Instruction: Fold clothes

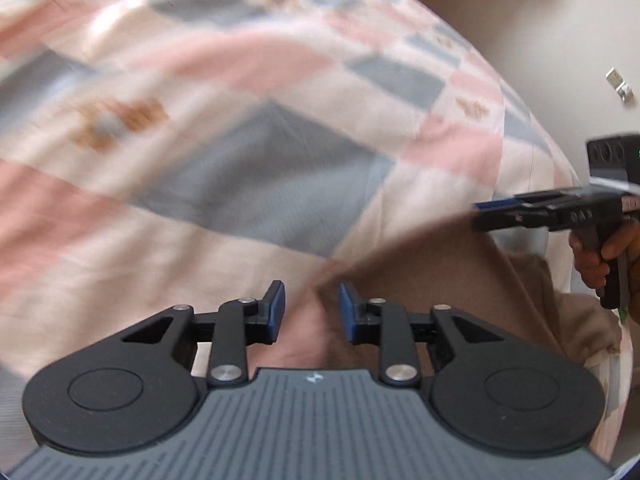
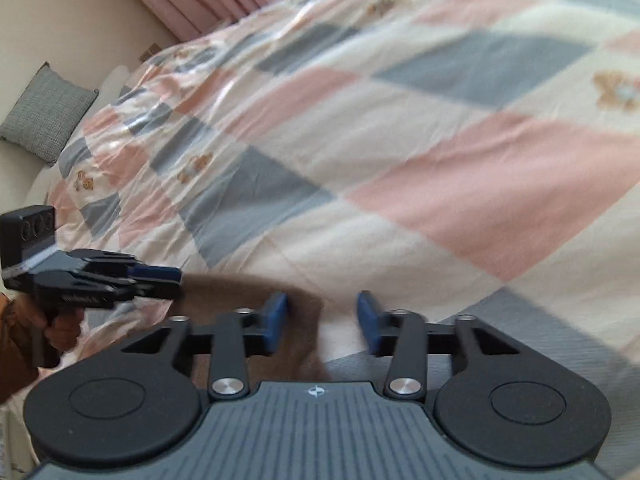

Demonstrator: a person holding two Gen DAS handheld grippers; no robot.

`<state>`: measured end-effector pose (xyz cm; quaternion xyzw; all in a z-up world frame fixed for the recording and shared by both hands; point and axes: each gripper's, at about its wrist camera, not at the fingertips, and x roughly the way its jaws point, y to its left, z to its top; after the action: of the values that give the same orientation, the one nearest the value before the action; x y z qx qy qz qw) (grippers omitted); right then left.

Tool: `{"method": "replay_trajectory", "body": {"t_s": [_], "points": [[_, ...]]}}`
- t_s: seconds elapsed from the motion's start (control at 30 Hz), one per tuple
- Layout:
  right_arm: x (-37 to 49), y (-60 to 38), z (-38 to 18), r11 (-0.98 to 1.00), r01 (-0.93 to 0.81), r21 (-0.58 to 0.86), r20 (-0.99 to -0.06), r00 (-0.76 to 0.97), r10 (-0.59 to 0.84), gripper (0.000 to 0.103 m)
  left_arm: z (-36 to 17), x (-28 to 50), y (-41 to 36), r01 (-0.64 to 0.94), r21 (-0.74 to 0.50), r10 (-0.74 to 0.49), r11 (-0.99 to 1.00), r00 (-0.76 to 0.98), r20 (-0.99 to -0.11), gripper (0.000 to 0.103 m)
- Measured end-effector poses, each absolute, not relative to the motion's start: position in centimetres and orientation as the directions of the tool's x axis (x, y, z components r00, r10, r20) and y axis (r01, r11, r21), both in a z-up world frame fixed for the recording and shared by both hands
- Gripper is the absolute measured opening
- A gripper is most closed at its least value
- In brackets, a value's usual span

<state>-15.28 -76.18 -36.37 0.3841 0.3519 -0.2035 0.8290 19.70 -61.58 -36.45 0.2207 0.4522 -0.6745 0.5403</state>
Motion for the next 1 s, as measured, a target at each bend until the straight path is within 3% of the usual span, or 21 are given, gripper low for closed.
{"method": "replay_trajectory", "body": {"t_s": [0.07, 0.13, 0.23, 0.3, 0.33, 0.37, 0.4, 0.5, 0.67, 0.77, 0.8, 0.83, 0.87, 0.93, 0.97, 1.0], "points": [[-17.4, -76.1, -35.3, 0.618, 0.604, 0.504, -0.733, 0.677, -0.064, 0.047, -34.9, 21.6, -59.6, 0.920, -0.391, -0.530, -0.002, -0.332, -0.780, 0.030], [-20.0, -75.8, -34.9, 0.606, 0.607, 0.513, -0.739, 0.672, -0.048, 0.053, -34.4, 22.4, -57.7, 0.915, -0.403, -0.501, -0.009, -0.353, -0.790, 0.049], [-23.6, -75.3, -35.3, 0.585, 0.639, 0.500, -0.776, 0.630, -0.025, 0.060, -35.0, 22.0, -55.6, 0.924, -0.382, -0.438, -0.027, -0.355, -0.826, 0.056], [-25.1, -75.0, -36.0, 0.560, 0.655, 0.508, -0.787, 0.618, -0.008, 0.060, -36.6, 21.2, -55.2, 0.930, -0.367, -0.404, -0.035, -0.349, -0.846, 0.047], [-25.8, -74.9, -36.3, 0.547, 0.661, 0.514, -0.790, 0.614, 0.001, 0.060, -37.3, 20.9, -55.1, 0.932, -0.361, -0.395, -0.034, -0.345, -0.851, 0.027], [-26.4, -74.7, -36.7, 0.535, 0.666, 0.520, -0.792, 0.610, 0.010, 0.060, -38.0, 20.6, -55.0, 0.934, -0.356, -0.387, -0.034, -0.341, -0.857, 0.012], [-26.8, -74.6, -36.9, 0.529, 0.668, 0.523, -0.793, 0.608, 0.016, 0.057, -38.3, 20.5, -54.7, 0.941, -0.335, -0.396, -0.042, -0.324, -0.859, 0.005], [-26.7, -74.2, -37.3, 0.554, 0.651, 0.519, -0.795, 0.605, 0.034, 0.003, -37.5, 20.7, -53.7, 0.960, -0.276, -0.455, -0.057, -0.271, -0.848, 0.004], [-26.1, -73.9, -37.7, 0.582, 0.670, 0.462, -0.819, 0.573, -0.010, 0.000, -36.7, 21.4, -53.3, 0.976, -0.201, -0.469, -0.079, -0.215, -0.857, 0.008], [-26.0, -73.7, -38.3, 0.557, 0.713, 0.426, -0.845, 0.534, -0.038, 0.000, -38.9, 20.0, -53.6, 0.990, -0.122, -0.440, -0.067, -0.139, -0.887, 0.013], [-25.9, -73.4, -37.8, 0.561, 0.722, 0.405, -0.850, 0.524, -0.061, 0.005, -38.6, 19.6, -53.6, 0.993, -0.102, -0.455, -0.054, -0.115, -0.883, 0.016], [-25.9, -72.9, -37.0, 0.571, 0.730, 0.375, -0.855, 0.511, -0.091, 0.018, -38.1, 19.4, -53.5, 0.995, -0.089, -0.478, -0.036, -0.096, -0.873, 0.019], [-25.8, -72.5, -36.1, 0.580, 0.738, 0.345, -0.859, 0.498, -0.122, 0.024, -37.4, 19.5, -53.2, 0.996, -0.085, -0.497, -0.019, -0.083, -0.864, 0.021], [-26.4, -71.3, -34.2, 0.586, 0.761, 0.279, -0.854, 0.475, -0.210, 0.038, -36.1, 20.4, -52.0, 0.996, -0.074, -0.513, 0.043, -0.042, -0.857, 0.047], [-27.0, -70.7, -33.4, 0.575, 0.775, 0.261, -0.846, 0.471, -0.250, 0.038, -35.3, 21.0, -50.9, 0.993, -0.084, -0.533, 0.078, -0.030, -0.846, 0.047], [-28.0, -70.1, -32.7, 0.550, 0.792, 0.265, -0.838, 0.472, -0.275, 0.038, -34.3, 21.6, -49.6, 0.988, -0.083, -0.545, 0.129, 0.001, -0.838, 0.041]]}}
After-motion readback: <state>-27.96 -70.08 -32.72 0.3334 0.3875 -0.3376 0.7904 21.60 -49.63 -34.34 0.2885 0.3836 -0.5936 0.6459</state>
